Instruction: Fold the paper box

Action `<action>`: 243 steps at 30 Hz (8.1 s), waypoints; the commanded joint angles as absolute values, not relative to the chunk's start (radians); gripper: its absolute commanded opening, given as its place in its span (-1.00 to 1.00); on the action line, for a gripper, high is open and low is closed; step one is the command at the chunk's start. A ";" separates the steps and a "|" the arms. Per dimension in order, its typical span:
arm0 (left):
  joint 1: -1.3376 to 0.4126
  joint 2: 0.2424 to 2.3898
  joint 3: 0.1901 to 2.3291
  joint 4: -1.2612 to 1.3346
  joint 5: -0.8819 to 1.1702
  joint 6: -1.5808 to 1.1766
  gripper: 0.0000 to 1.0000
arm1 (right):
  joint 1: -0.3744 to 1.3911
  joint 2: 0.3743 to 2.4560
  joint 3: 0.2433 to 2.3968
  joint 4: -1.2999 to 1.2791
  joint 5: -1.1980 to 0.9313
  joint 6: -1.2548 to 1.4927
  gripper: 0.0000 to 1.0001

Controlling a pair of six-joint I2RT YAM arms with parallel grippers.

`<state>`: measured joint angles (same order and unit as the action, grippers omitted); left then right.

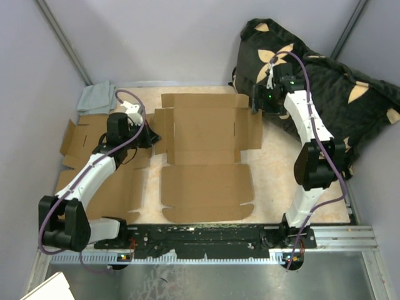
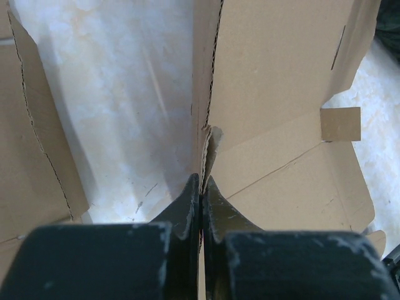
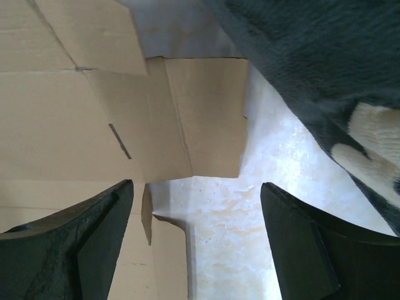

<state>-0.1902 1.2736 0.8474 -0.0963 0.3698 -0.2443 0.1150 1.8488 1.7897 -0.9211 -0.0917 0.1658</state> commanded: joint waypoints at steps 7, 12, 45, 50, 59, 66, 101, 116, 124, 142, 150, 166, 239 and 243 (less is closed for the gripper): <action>-0.193 1.198 0.805 -0.014 0.363 -0.191 -1.00 | 0.119 1.734 1.450 -0.500 -0.251 0.177 0.60; -0.193 1.181 0.803 -0.012 0.355 -0.189 -1.00 | 0.124 1.677 1.246 -0.206 -0.288 0.193 0.59; -0.193 1.076 0.703 0.040 0.287 -0.166 -1.00 | 0.066 1.926 1.043 0.622 -0.530 0.352 0.70; -0.193 1.091 0.705 0.042 0.277 -0.164 -1.00 | 0.064 1.867 1.025 0.582 -0.618 0.371 0.15; -0.193 1.128 0.719 0.042 0.282 -0.165 -1.00 | 0.084 1.662 0.968 0.336 -0.541 0.278 -0.50; -0.195 1.145 0.723 0.041 0.301 -0.184 -1.00 | 0.208 1.516 1.005 0.090 -0.334 0.161 -0.92; -0.196 1.120 0.899 0.014 0.181 -0.140 0.39 | 0.393 1.322 0.860 0.017 -0.098 0.012 -1.00; -0.195 1.753 1.711 -0.164 0.714 0.073 0.77 | 0.397 1.160 0.739 0.055 -0.150 -0.001 -1.00; -0.196 1.859 1.739 -0.250 0.862 0.149 0.76 | 0.397 1.130 0.748 0.008 -0.170 -0.041 -1.00; -0.263 1.962 1.678 -0.270 0.695 0.207 0.73 | 0.397 1.121 0.793 -0.064 -0.220 -0.067 -1.00; -0.276 1.969 1.620 -0.278 0.710 0.231 0.64 | 0.397 1.110 0.795 -0.086 -0.213 -0.073 -1.00; -0.319 1.832 1.562 -0.279 0.661 0.290 -1.00 | 0.370 1.169 0.899 -0.186 -0.128 0.026 -0.28; -0.463 1.633 1.441 -0.127 0.491 0.550 -0.99 | 0.193 1.902 1.812 -0.830 -0.384 -0.028 -0.68; -0.479 1.666 1.470 -0.146 0.480 0.477 -0.96 | 0.229 1.932 1.833 -0.887 -0.343 0.022 -0.79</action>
